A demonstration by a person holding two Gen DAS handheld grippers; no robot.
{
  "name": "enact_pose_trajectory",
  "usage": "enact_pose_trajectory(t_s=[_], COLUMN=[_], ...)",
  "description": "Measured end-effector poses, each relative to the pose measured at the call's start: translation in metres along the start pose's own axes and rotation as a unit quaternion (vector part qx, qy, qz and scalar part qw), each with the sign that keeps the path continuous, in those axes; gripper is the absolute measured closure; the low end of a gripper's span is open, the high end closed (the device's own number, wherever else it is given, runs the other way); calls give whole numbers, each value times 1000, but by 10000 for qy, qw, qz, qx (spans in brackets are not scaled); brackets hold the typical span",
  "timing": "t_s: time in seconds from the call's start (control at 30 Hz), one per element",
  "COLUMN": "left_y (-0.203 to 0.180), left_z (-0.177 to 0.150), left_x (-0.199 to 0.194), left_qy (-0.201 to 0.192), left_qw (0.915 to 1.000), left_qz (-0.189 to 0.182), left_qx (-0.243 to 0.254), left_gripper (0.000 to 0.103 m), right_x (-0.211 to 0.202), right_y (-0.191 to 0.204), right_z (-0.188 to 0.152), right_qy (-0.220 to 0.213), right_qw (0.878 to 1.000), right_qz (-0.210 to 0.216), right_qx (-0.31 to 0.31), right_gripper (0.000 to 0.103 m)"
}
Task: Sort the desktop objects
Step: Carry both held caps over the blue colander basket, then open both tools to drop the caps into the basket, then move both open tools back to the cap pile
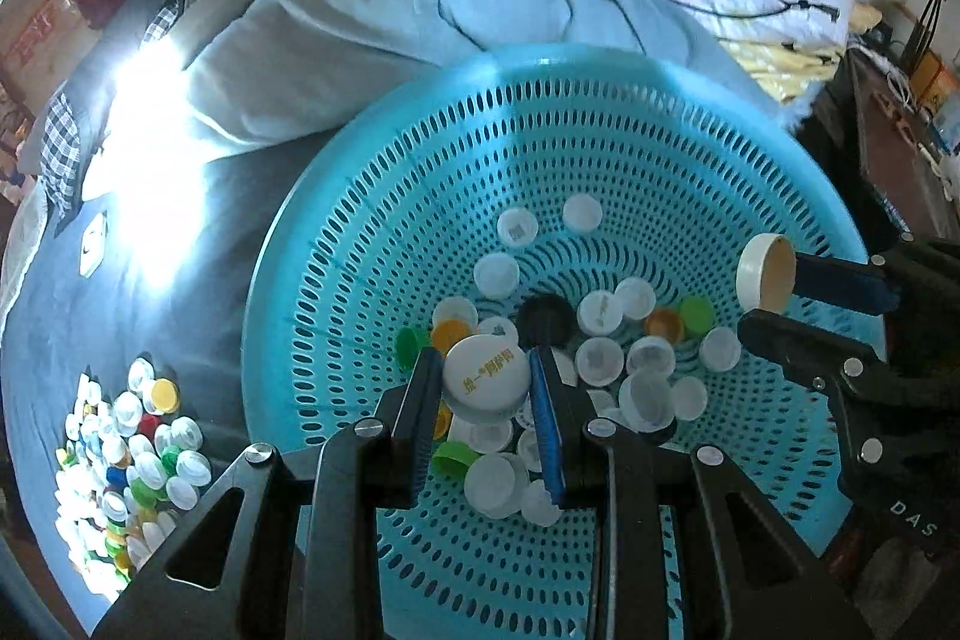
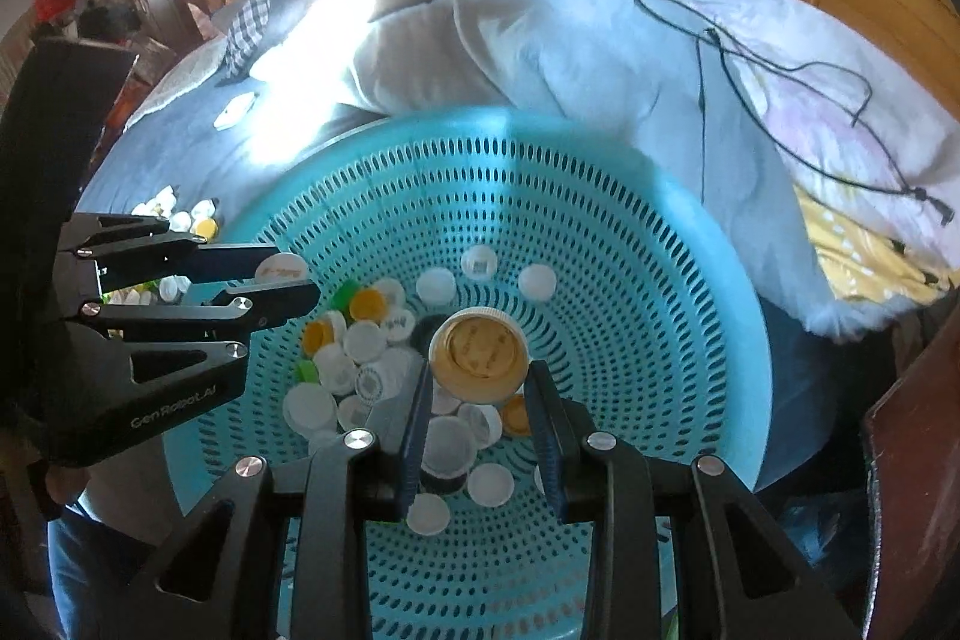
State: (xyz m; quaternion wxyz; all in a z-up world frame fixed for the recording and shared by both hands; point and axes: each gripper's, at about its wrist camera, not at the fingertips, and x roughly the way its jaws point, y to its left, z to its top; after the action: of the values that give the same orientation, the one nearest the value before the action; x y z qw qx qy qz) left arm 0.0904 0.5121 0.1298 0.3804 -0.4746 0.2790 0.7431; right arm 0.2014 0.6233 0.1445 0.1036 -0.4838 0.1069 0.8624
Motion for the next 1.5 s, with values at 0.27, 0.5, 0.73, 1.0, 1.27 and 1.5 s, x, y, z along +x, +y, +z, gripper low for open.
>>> enact_pose_trajectory(t_s=[0.27, 0.5, 0.73, 1.0, 1.27, 1.5], left_y=[-2, -3, -2, -3, 2, 60], left_z=[-12, -16, -21, -24, -27, -69], left_x=[19, 29, 36, 38, 27, -50], left_qy=[234, 341, 417, 393, 220, -996], left_qw=[9997, 9993, 9991, 9992, 9997, 9914], left_qz=[60, 87, 80, 98, 132, 479], left_qx=[55, 93, 66, 77, -49, -701], left_gripper=[78, 78, 78, 78, 55, 49], right_x=[23, 34, 38, 43, 30, -29], right_y=[1, -2, -2, 1, 2, 51], right_z=[-12, -19, -19, -20, -17, -6], right_qy=[282, 395, 414, 424, 139, -1011], right_qw=[9996, 9992, 9991, 9991, 9998, 9945], right_qz=[1, 22, 35, 18, -152, 34], right_qx=[-19, 14, 13, -18, 25, -260], right_gripper=[68, 68, 68, 68, 38, 27])
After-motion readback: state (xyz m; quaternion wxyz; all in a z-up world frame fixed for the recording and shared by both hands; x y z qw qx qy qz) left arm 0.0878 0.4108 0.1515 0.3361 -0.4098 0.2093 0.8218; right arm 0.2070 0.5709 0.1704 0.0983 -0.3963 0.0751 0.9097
